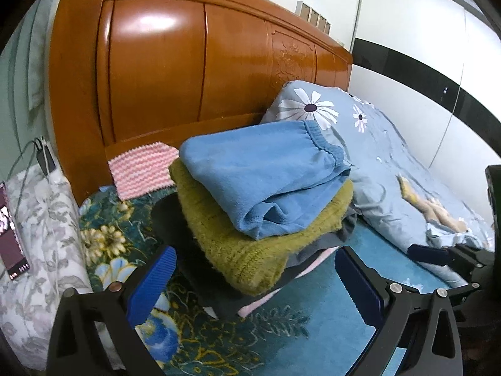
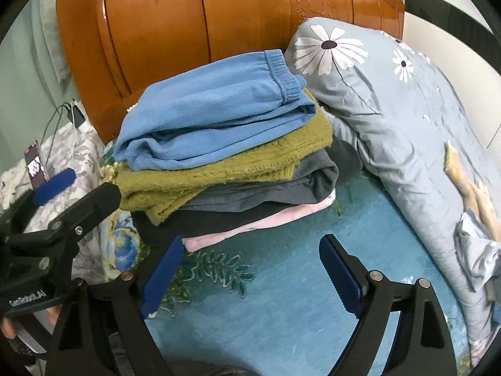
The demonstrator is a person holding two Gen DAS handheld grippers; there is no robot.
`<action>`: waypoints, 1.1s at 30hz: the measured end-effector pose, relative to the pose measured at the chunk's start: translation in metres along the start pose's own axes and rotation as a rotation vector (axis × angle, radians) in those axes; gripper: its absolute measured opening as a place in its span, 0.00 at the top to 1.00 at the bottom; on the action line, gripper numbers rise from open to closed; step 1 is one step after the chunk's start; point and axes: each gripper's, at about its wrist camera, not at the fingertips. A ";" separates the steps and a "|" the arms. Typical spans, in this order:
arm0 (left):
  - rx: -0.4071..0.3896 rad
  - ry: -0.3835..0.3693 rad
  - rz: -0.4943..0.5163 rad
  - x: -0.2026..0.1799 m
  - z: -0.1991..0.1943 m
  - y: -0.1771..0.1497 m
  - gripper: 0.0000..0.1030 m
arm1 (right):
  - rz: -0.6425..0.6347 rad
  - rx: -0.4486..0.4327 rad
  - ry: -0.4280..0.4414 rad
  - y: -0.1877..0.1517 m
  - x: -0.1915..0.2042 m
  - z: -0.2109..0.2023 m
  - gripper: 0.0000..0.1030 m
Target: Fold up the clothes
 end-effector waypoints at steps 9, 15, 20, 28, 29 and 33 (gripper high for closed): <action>0.017 0.028 -0.043 0.019 0.008 -0.006 0.00 | -0.011 -0.005 -0.067 -0.001 0.000 0.002 0.05; 0.060 0.080 -0.050 0.027 0.023 -0.017 0.00 | 0.010 -0.017 -0.087 0.001 -0.003 0.003 0.05; 0.087 0.090 -0.034 0.023 0.032 -0.027 0.00 | 0.020 -0.026 -0.094 0.003 -0.003 0.003 0.05; 0.103 0.090 -0.042 0.022 0.038 -0.027 0.00 | 0.021 -0.027 -0.092 0.005 -0.003 0.004 0.05; 0.100 0.091 -0.044 0.022 0.038 -0.027 0.00 | 0.022 -0.028 -0.091 0.005 -0.003 0.004 0.05; 0.105 0.088 -0.048 0.022 0.039 -0.025 0.00 | 0.022 -0.027 -0.085 0.007 -0.003 0.005 0.05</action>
Point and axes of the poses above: each gripper's, at about its wrist camera, not at the fingertips, and z roughly the way its jaws point, x to its left, y to its top, and after that the axes turned 3 degrees about y, right-handed
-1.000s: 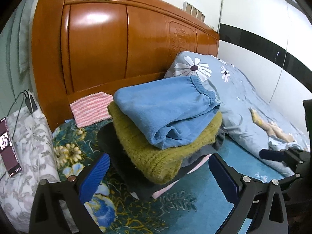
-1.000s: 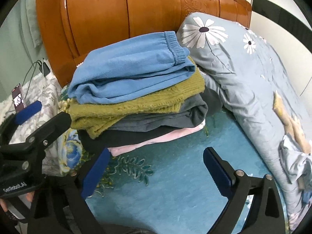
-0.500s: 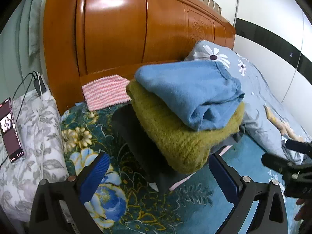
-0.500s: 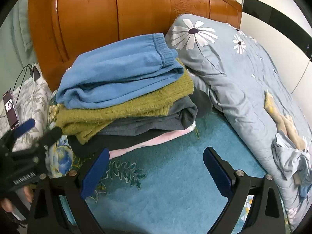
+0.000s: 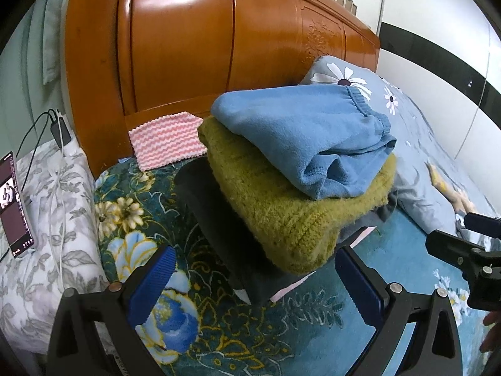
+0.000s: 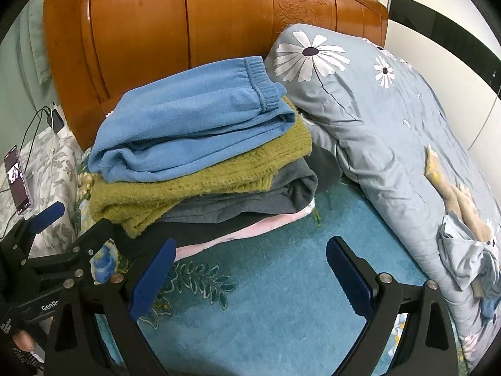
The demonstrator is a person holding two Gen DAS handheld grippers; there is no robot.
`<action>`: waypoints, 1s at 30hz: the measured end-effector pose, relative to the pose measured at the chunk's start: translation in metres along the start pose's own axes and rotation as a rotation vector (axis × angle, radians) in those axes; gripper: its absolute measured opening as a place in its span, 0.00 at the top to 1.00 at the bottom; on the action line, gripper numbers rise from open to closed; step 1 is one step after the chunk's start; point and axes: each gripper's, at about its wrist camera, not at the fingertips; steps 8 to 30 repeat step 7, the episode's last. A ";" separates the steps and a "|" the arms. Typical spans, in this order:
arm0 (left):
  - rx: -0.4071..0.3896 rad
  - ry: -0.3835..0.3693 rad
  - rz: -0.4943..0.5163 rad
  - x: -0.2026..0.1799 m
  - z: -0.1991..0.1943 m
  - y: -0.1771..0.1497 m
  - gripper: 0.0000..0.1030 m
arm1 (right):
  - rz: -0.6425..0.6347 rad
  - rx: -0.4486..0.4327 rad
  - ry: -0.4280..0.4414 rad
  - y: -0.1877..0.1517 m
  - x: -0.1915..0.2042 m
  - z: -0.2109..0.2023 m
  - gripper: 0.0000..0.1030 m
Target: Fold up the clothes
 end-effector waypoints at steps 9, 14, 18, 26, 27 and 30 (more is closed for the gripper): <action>0.007 -0.001 0.012 -0.003 0.000 -0.003 0.00 | -0.001 0.010 0.010 -0.002 0.002 0.003 0.05; 0.007 -0.001 0.012 -0.003 0.000 -0.003 0.00 | -0.001 0.010 0.010 -0.002 0.002 0.003 0.05; 0.007 -0.001 0.012 -0.003 0.000 -0.003 0.00 | -0.001 0.010 0.010 -0.002 0.002 0.003 0.05; 0.007 -0.001 0.012 -0.003 0.000 -0.003 0.00 | -0.001 0.010 0.010 -0.002 0.002 0.003 0.05; 0.007 -0.001 0.012 -0.003 0.000 -0.003 0.00 | -0.001 0.010 0.010 -0.002 0.002 0.003 0.05; 0.007 -0.001 0.012 -0.003 0.000 -0.003 0.00 | -0.001 0.010 0.010 -0.002 0.002 0.003 0.05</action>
Point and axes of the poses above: each gripper's, at about its wrist camera, not at the fingertips, and z roughly the way its jaws point, x to its left, y to its top, and after that the axes turned 3 degrees about y, right-handed
